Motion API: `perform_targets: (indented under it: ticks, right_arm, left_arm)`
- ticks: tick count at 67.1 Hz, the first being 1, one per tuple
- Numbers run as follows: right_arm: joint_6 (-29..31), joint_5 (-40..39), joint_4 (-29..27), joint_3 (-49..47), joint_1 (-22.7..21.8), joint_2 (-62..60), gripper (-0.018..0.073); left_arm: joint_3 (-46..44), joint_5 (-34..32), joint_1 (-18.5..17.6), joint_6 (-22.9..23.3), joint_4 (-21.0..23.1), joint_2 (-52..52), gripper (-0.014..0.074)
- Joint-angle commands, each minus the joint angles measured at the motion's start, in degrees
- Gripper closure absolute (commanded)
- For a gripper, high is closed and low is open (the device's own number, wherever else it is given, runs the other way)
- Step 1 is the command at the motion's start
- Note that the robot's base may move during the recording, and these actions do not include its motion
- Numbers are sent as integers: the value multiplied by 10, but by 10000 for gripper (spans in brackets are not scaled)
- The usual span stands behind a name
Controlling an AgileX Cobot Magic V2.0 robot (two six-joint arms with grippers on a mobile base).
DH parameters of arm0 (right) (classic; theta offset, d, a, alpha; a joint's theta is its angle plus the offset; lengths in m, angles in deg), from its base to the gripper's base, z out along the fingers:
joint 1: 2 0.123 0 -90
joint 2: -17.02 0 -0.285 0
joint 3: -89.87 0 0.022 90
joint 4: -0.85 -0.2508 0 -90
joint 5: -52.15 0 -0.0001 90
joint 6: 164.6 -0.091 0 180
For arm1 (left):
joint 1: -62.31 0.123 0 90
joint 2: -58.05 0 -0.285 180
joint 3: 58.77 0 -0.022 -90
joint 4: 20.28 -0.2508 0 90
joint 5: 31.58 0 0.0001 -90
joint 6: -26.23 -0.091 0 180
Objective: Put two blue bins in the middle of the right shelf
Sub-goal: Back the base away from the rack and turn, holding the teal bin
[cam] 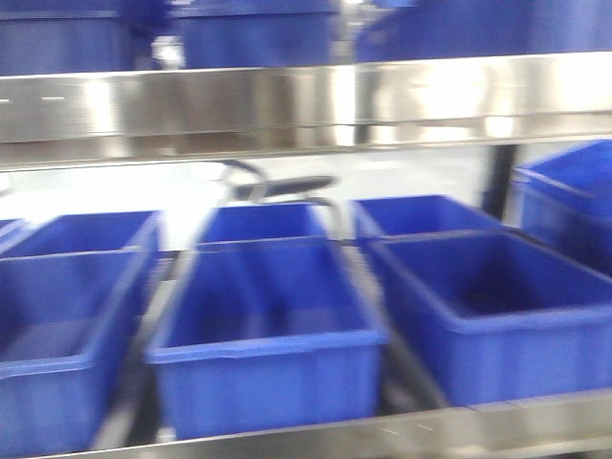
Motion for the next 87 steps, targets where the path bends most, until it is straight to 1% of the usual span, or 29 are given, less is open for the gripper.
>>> perform_targets:
  ticks: [1, 87]
  right_arm:
    - [9, -41, -18, -11, 2, -17, 727]
    - [9, -41, -18, -11, 2, -17, 727]
  left_arm:
    - [-10, -51, -4, 1, -5, 11, 708]
    - [-10, -51, -4, 1, -5, 11, 708]
